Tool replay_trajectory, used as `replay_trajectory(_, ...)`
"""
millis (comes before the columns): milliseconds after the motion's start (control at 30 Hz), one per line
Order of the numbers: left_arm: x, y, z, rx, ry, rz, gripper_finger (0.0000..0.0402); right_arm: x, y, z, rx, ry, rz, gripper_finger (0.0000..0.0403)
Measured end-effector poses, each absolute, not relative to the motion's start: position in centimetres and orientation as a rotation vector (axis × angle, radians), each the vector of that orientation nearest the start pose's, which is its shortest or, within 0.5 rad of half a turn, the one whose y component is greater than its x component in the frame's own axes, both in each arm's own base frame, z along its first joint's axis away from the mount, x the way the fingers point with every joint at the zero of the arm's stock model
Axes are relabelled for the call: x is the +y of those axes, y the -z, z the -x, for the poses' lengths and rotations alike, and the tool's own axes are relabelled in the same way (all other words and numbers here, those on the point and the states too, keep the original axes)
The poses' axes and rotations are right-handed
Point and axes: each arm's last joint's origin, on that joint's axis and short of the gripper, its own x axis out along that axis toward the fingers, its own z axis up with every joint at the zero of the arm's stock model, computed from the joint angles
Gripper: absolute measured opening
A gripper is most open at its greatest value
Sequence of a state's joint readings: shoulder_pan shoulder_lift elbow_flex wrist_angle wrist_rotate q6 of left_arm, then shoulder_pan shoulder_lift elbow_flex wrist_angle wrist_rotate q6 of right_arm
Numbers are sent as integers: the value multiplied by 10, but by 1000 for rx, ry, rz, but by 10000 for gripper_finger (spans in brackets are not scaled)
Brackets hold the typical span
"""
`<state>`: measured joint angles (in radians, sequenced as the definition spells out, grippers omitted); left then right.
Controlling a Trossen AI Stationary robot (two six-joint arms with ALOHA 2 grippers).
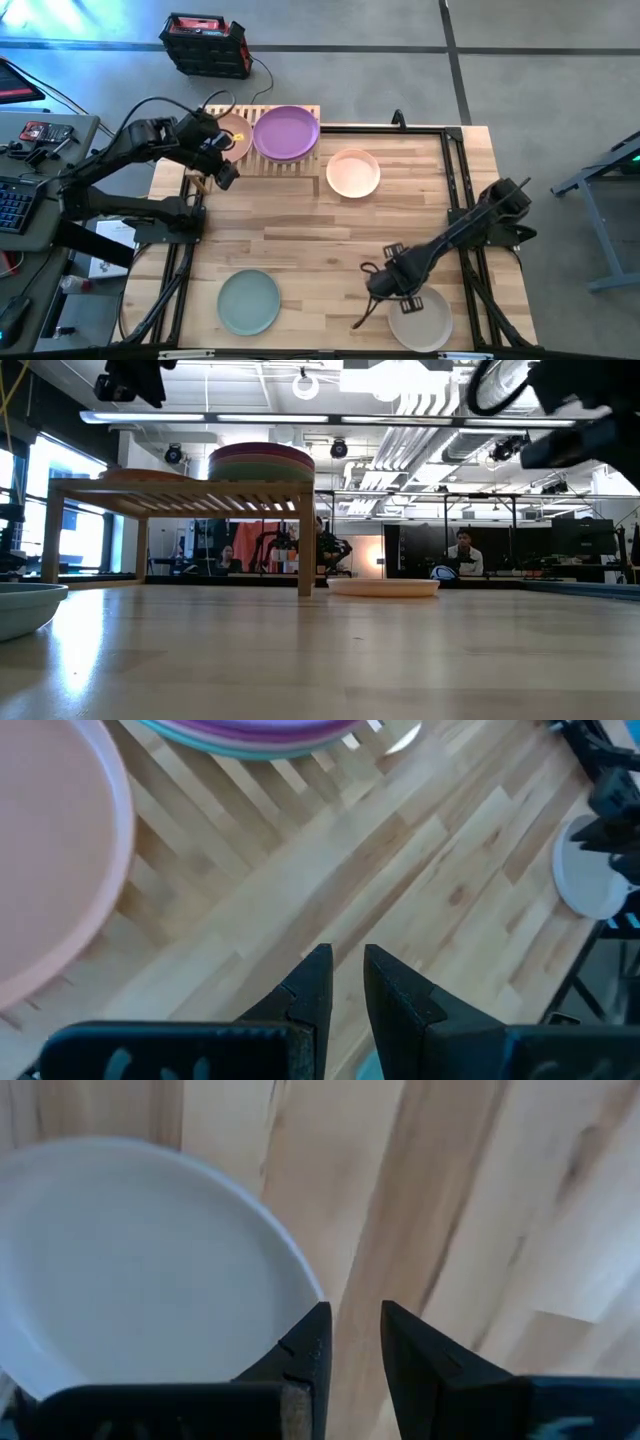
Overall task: Place and stack plates onto a shelf
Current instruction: Stack the gray plate on top of the dark brown plate on the shelf
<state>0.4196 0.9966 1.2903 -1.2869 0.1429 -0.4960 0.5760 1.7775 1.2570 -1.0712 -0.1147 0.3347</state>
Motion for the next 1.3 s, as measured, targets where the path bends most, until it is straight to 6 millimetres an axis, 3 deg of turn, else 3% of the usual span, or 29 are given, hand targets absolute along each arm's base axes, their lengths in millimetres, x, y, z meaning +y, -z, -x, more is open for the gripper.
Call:
replay_trajectory(233, 47, -373, -140, 885, -484, 744, 49, 185, -178, -247, 1634, -307, 162, 67)
replay_trajectory(1067, 39, -373, -142, 881, -530, 686, 49, 181, -147, -239, 1588, -313, 114, 67)
replay_trajectory(1167, 39, -373, -142, 881, -531, 686, 49, 181, -146, -239, 1594, -323, 103, 55)
replay_trajectory(1300, 40, -372, -145, 891, -533, 686, 49, 180, -146, -241, 1606, -348, 65, 11)
